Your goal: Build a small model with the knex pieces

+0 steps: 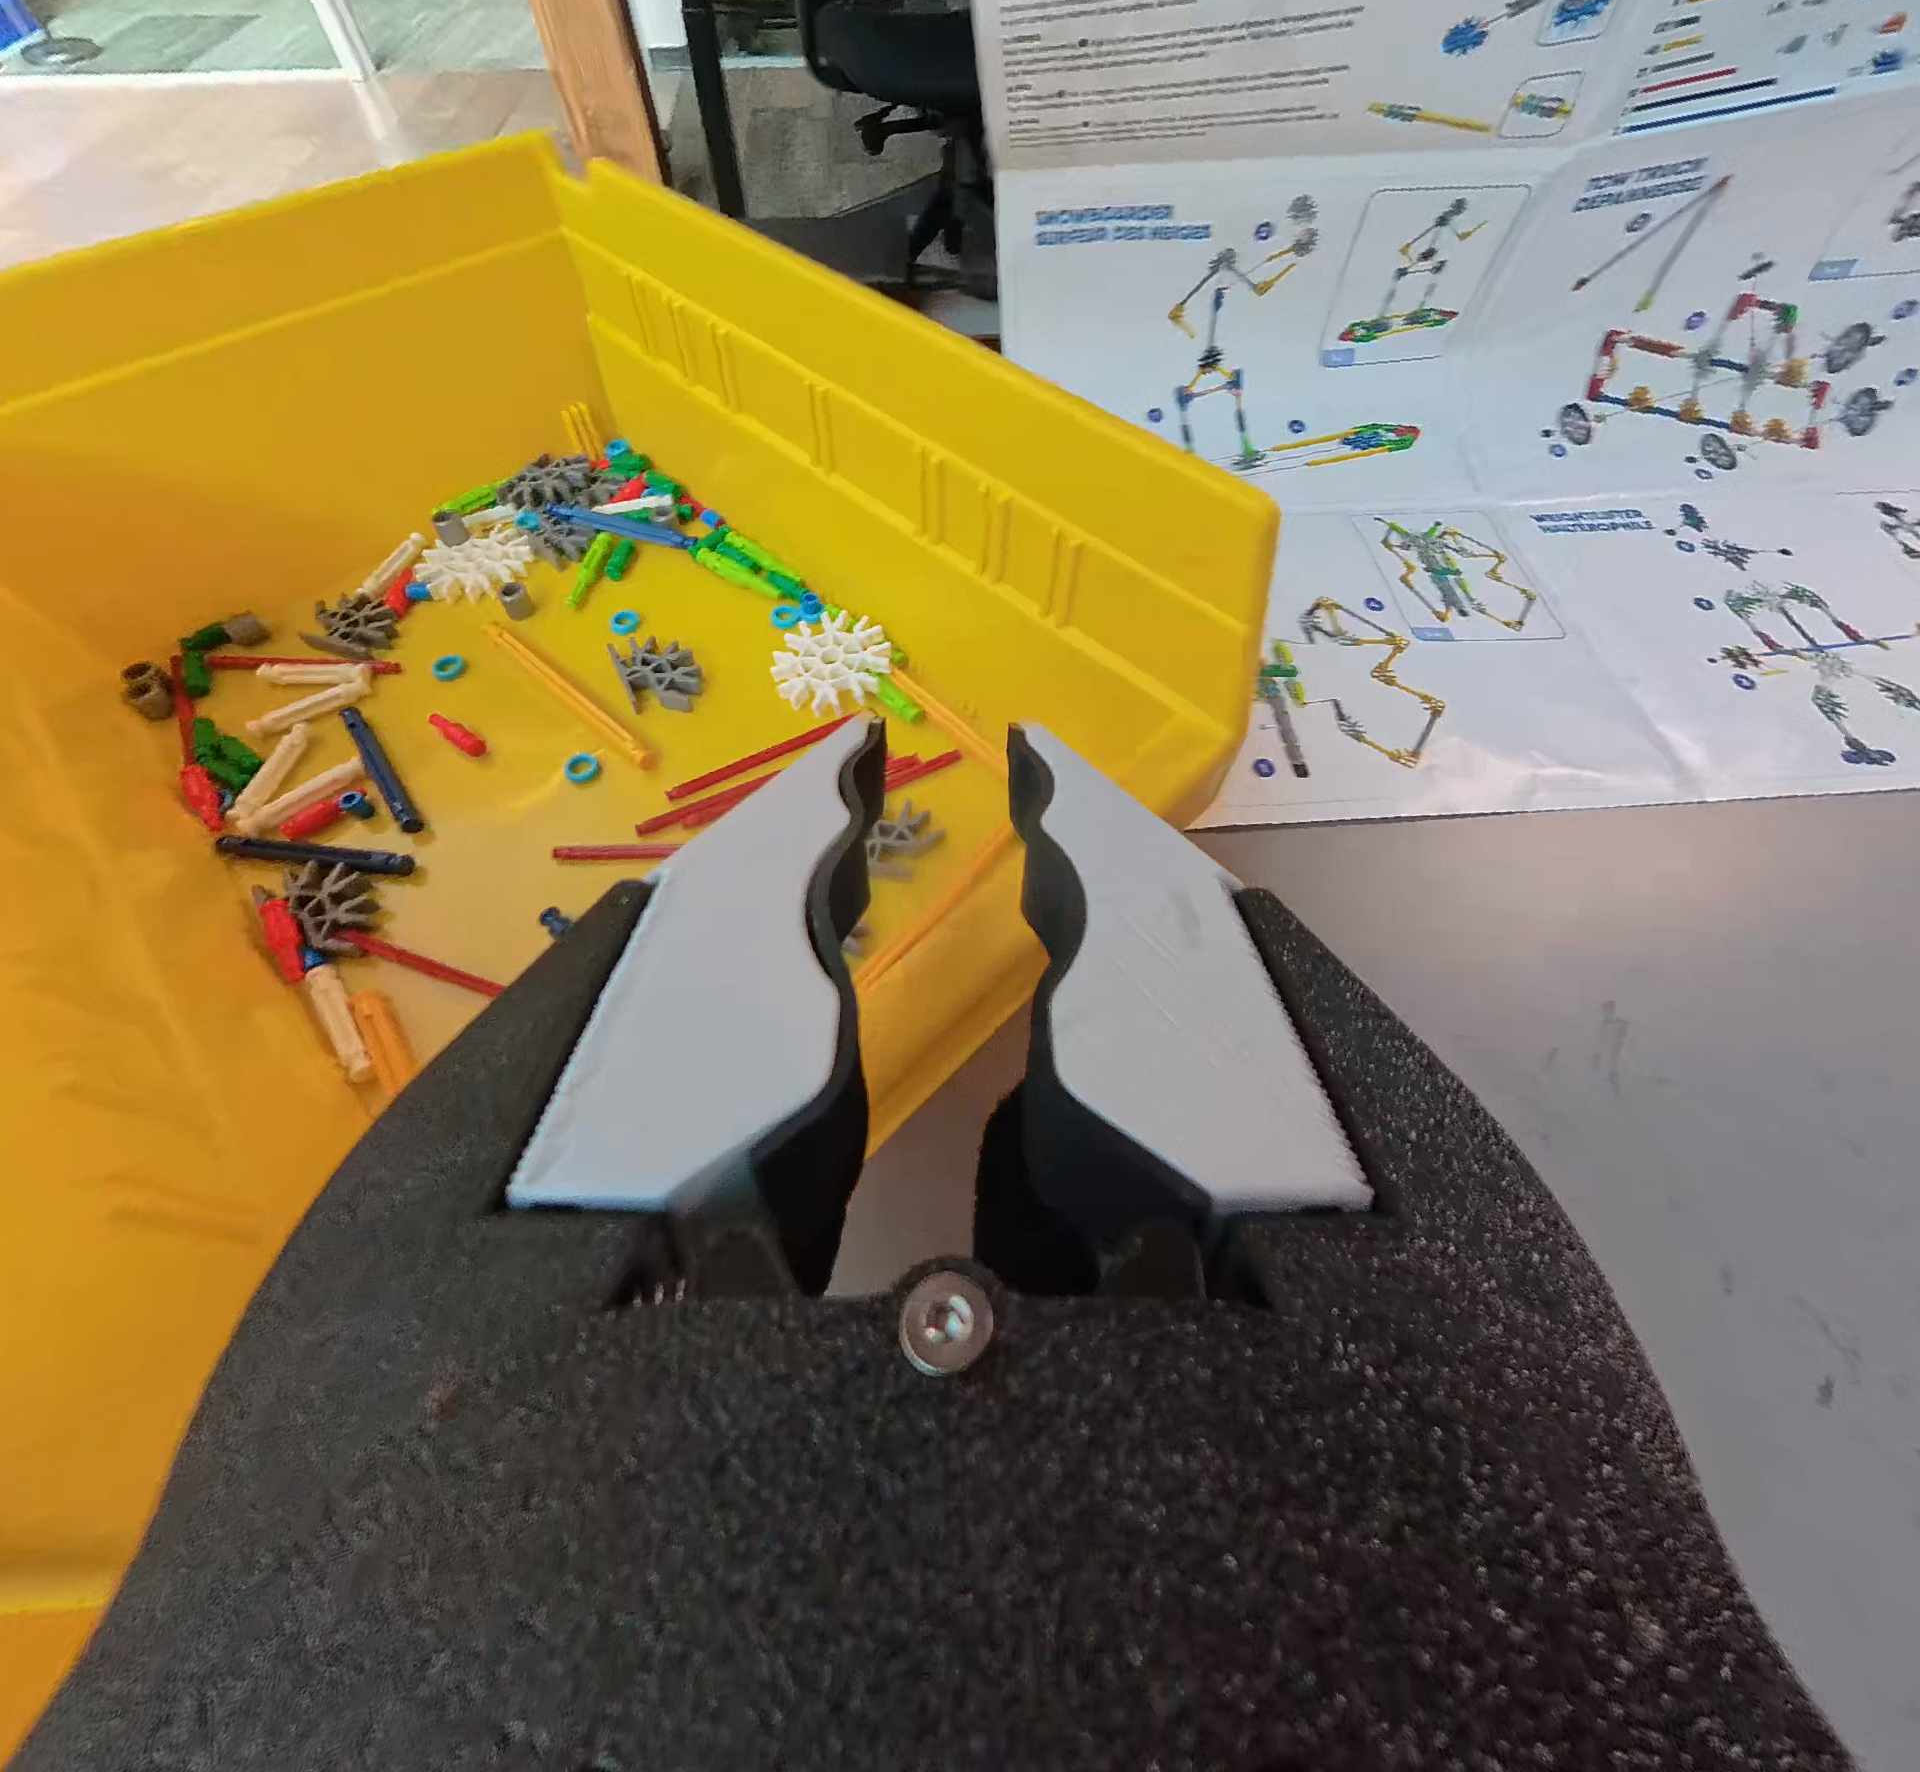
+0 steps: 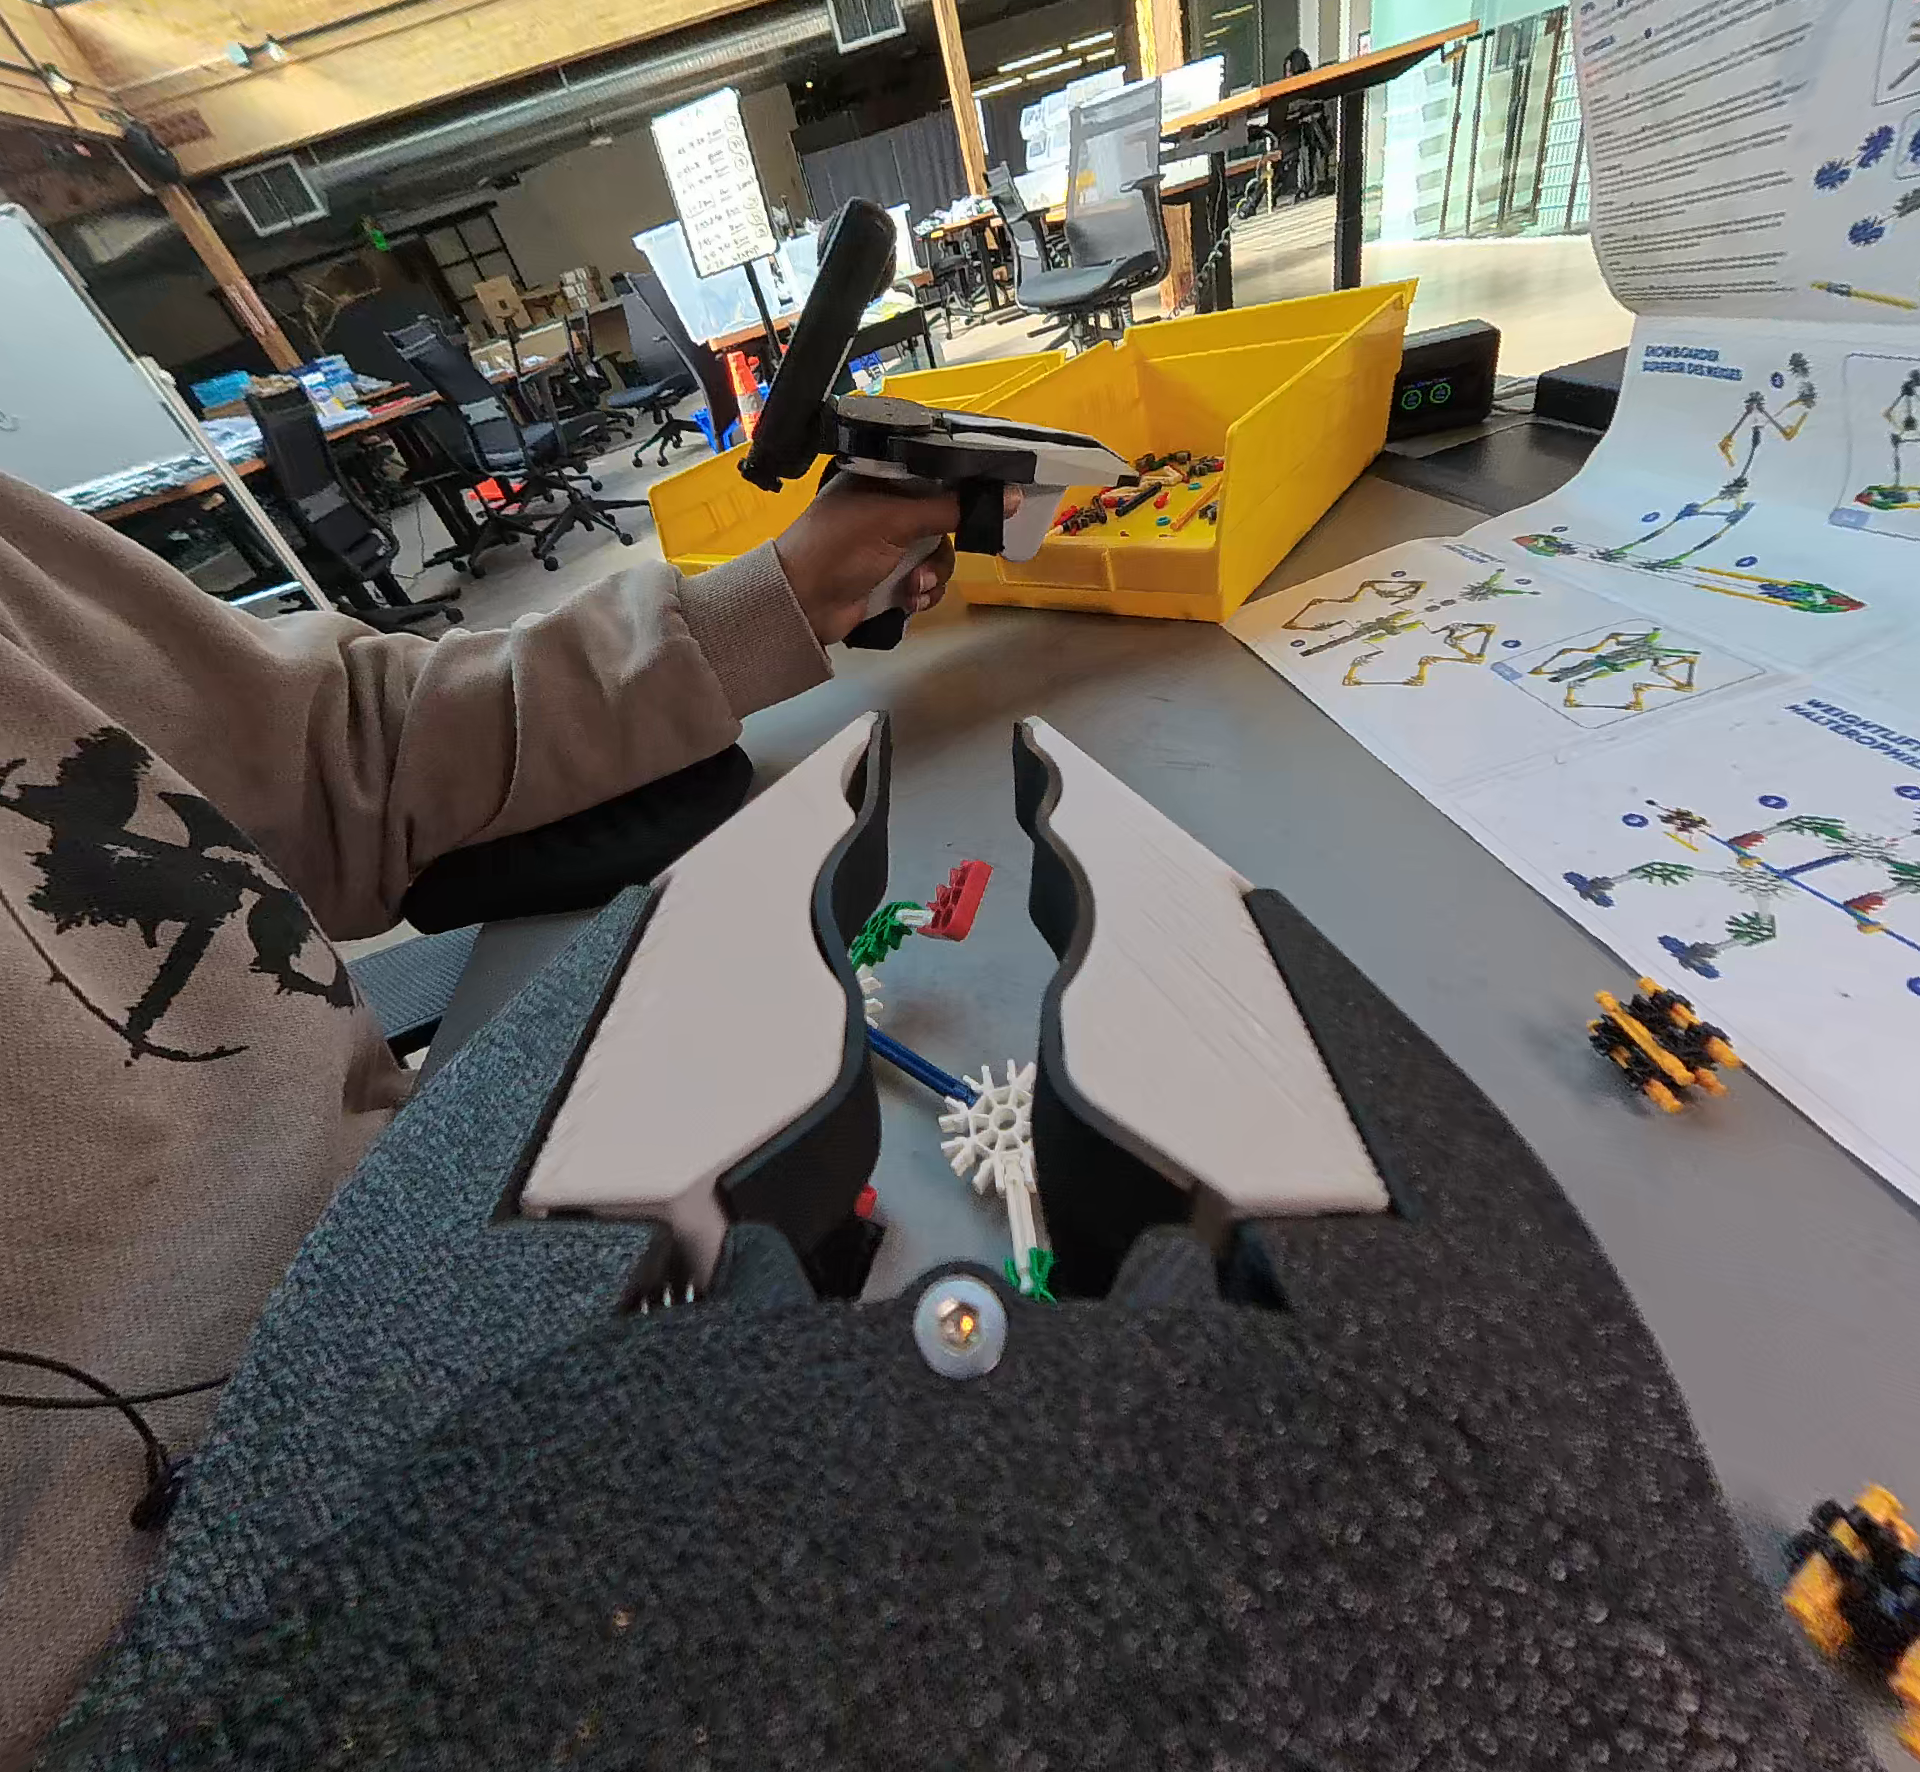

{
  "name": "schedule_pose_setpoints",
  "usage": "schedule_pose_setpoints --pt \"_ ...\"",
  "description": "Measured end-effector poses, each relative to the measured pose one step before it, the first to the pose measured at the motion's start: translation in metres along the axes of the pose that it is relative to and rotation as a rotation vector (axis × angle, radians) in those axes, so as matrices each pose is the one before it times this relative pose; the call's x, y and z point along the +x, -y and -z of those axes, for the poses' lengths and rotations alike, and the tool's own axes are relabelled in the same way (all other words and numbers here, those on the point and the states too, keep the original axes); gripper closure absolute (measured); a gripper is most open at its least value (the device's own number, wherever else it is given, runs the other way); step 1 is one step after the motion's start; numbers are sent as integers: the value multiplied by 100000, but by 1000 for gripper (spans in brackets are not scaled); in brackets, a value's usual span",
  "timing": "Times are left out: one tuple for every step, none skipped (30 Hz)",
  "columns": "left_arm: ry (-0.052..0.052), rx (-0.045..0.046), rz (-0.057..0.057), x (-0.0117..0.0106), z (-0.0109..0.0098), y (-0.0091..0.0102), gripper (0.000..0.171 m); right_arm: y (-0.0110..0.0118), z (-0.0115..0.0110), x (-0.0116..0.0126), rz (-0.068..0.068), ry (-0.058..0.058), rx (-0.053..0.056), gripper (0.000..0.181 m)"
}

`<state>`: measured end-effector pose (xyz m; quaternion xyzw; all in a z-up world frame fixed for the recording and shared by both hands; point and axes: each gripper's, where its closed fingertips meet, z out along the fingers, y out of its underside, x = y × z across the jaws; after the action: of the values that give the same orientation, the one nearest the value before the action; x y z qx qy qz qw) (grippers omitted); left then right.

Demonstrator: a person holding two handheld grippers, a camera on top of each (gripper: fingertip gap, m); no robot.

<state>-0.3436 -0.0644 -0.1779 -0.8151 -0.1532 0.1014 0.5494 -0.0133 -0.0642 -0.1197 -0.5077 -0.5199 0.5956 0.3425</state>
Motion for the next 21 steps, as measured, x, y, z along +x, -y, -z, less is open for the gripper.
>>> schedule_pose_setpoints --pt "-5430 2232 -2725 1400 169 384 149 12 64 137 419 -709 -203 159" --pt "-8278 2052 -2820 1945 187 392 150 -6 70 199 487 -879 -323 159" --pt "-9818 1386 -2330 2303 94 304 150 -77 70 261 713 -1202 -775 159" --pt "-12667 429 -2055 2818 -6 142 150 -170 68 364 1093 -1720 -1327 159" --pt "-13810 -846 -1101 3040 -178 -66 150 -231 58 404 1408 -2062 -1599 159" --pt "-12249 -1141 65 2814 -385 -158 150 -278 45 382 1479 -1871 -1662 159" --pt "-12099 -1039 315 2750 -537 -218 149 -276 14 273 1254 -1252 -1590 159" --pt "-12652 -1803 733 2723 -648 -376 149 -248 4 149 951 -614 -1369 159" --pt "-13476 -2274 951 2696 -667 -434 147 -212 -20 37 713 -8 -1185 159" --pt "-11018 -2226 1282 2189 -665 -399 145 -212 -35 -97 555 816 -1368 159" --pt "-8916 -2012 983 1774 -640 -368 144 -255 -43 -222 647 1443 -1767 159" --pt "-6331 -2241 1123 1255 -638 -439 144 -316 -46 -282 1035 1640 -2299 159" --pt "-3166 -3162 1667 655 -686 -649 143 -381 -60 -346 1545 1813 -2808 159" --pt "-1587 -4272 1332 320 -724 -852 143 -467 -69 -459 1785 2361 -3214 159" --pt "-1650 -5528 73 349 -723 -1065 141 -529 -94 -606 1566 3271 -3722 158" --pt "-1088 -6209 -1604 300 -685 -1118 141 -580 -91 -735 1189 4022 -3835 156" --pt "1696 -5095 -3583 -48 -584 -866 142 -482 -33 -961 791 5483 -3192 152" --pt "2658 -3460 -4180 -128 -362 -552 152 -231 60 -1087 324 6419 -1287 148" --pt "1192 -1747 -3272 37 -153 -250 163 -30 174 -1077 452 6216 129 144" --pt "208 4 -1359 75 -23 36 163 -70 203 -1003 1712 5255 -91 143" --pt "826 263 402 -147 35 83 163 -344 124 -862 3547 3516 -1795 142"
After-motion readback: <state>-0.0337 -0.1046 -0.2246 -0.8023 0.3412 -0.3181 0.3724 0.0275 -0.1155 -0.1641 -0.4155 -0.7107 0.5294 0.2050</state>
